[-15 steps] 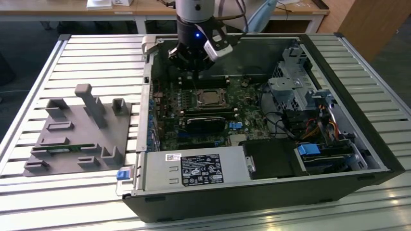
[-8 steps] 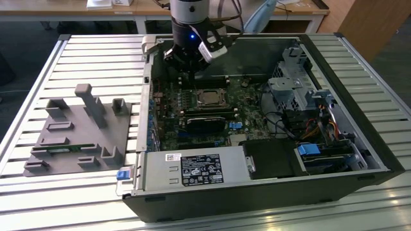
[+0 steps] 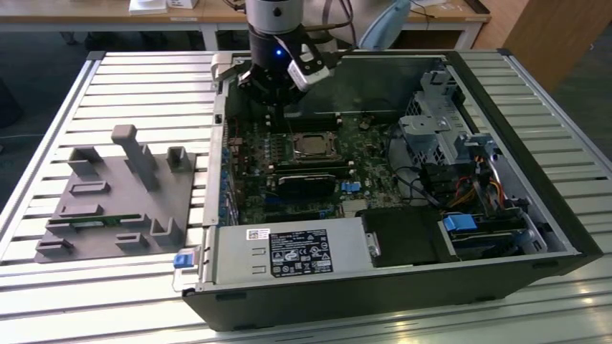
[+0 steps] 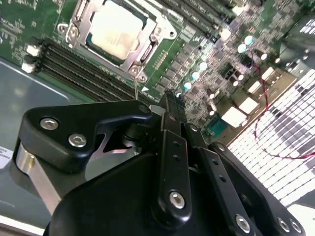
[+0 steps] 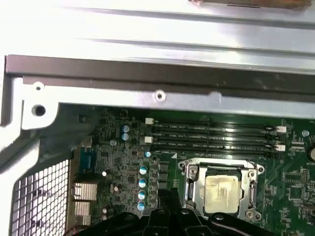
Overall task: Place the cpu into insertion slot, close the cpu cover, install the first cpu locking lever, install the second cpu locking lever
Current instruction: 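Install the first cpu locking lever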
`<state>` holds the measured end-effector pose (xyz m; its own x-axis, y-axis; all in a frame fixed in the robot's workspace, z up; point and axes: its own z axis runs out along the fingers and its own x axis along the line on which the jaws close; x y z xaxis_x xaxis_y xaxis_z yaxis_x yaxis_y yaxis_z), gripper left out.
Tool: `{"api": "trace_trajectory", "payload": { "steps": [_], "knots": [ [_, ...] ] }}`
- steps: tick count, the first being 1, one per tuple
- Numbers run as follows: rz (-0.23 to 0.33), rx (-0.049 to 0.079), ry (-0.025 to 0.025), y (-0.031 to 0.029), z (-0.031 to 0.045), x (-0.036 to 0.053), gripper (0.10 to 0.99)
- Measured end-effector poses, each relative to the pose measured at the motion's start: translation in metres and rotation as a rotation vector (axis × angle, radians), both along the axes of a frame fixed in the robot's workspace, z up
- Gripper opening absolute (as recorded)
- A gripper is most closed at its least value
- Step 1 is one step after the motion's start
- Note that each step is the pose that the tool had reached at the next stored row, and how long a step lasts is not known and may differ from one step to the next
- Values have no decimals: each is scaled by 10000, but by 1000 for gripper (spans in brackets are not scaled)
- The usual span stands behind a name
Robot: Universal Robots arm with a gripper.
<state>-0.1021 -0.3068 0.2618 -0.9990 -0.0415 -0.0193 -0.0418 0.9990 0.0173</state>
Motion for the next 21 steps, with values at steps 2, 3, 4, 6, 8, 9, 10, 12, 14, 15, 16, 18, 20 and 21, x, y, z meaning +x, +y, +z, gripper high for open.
{"api": "trace_trajectory", "payload": {
  "steps": [2,3,4,6,8,9,10,12,14,15,16,18,20,21],
  "knots": [
    [-1,1,0,35,-12,-7,106],
    [0,0,0,52,-19,-8,106],
    [1,1,0,69,-27,-8,106],
    [0,0,0,96,-41,-8,106],
    [0,1,-1,114,-53,-8,106],
    [0,1,-1,119,-55,-7,106],
    [0,0,1,126,-57,-4,106],
    [1,0,0,139,-60,8,106],
    [0,1,0,157,-62,25,106],
    [1,1,0,163,-64,33,106],
    [0,0,1,166,-64,40,106],
    [0,0,0,165,-64,45,106],
    [0,1,0,166,-65,51,106],
    [0,0,1,166,-65,55,106]
  ]
}}
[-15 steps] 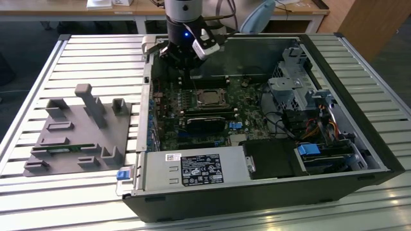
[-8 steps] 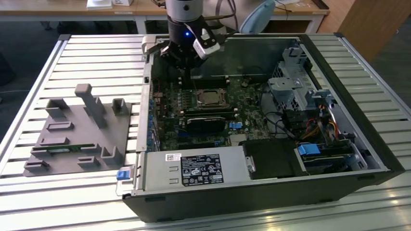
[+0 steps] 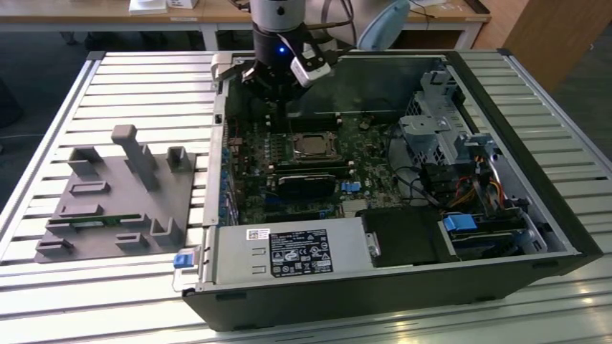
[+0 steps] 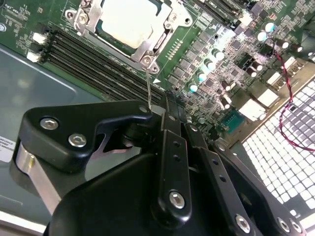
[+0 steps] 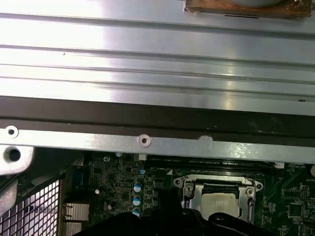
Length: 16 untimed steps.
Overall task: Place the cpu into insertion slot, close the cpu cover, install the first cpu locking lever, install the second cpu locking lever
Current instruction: 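Install the first cpu locking lever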
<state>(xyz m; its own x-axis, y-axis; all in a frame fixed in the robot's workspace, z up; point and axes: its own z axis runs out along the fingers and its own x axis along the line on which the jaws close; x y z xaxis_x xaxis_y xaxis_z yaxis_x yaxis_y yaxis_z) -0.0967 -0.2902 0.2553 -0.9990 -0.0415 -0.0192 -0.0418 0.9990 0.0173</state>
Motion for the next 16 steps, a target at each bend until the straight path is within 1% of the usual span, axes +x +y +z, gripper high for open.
{"api": "trace_trajectory", "payload": {
  "steps": [4,7,13,16],
  "knots": [
    [0,0,0,0,-4,26,106],
    [0,0,3,0,-9,67,106],
    [0,0,28,1,-25,196,106],
    [-1,1,56,1,-38,289,106]
  ]
}}
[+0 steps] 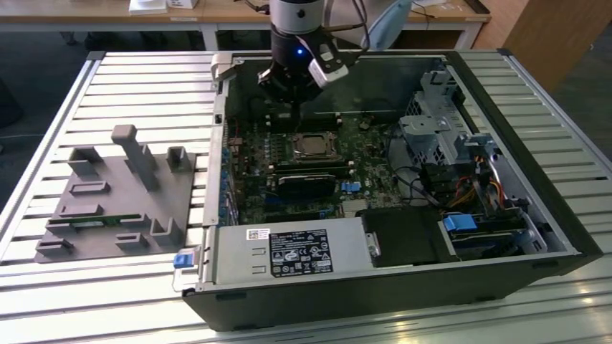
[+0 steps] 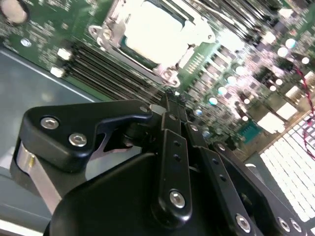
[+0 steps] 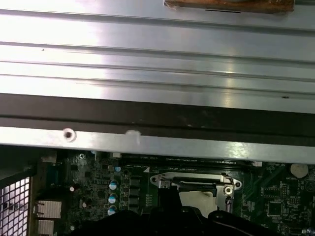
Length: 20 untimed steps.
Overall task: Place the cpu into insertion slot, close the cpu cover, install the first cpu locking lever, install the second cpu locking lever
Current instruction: 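Install the first cpu locking lever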
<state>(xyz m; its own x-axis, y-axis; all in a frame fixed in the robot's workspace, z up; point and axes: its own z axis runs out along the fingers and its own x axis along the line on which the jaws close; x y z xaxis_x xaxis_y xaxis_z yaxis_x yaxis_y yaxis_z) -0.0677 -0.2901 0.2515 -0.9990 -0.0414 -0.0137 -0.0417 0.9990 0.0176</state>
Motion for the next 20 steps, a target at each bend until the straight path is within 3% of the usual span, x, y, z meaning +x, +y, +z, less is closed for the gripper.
{"api": "trace_trajectory", "payload": {
  "steps": [6,10,18,20],
  "knots": [
    [2,23,45,0,-30,161,106],
    [1,240,43,1,-62,167,106],
    [2,241,45,0,-88,167,106],
    [4,305,45,0,-92,167,106]
  ]
}}
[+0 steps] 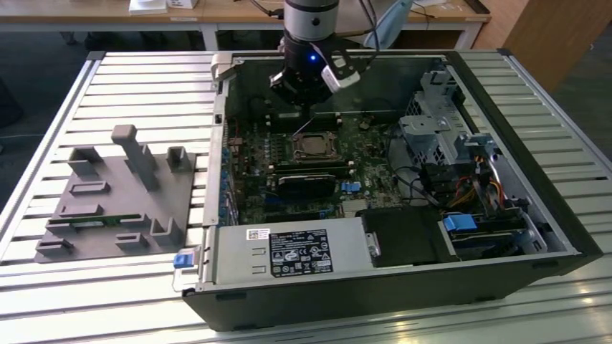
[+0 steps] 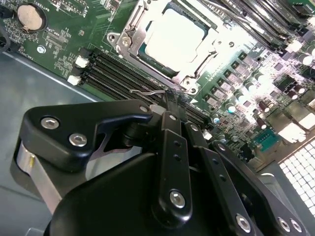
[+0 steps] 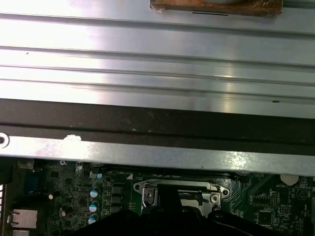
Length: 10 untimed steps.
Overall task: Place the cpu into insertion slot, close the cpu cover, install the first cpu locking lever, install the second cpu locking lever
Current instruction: 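Install the first cpu locking lever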
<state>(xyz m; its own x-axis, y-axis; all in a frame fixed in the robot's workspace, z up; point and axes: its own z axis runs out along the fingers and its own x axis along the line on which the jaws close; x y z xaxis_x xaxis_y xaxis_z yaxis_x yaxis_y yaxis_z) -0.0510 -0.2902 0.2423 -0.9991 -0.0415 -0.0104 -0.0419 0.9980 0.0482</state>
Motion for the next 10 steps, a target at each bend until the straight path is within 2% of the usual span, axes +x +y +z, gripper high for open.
{"api": "trace_trajectory", "payload": {
  "steps": [2,3,10],
  "knots": [
    [-2,223,1,0,-6,-1,106],
    [-2,292,-1,0,-10,0,106],
    [-2,281,12,8,-43,38,106]
  ]
}}
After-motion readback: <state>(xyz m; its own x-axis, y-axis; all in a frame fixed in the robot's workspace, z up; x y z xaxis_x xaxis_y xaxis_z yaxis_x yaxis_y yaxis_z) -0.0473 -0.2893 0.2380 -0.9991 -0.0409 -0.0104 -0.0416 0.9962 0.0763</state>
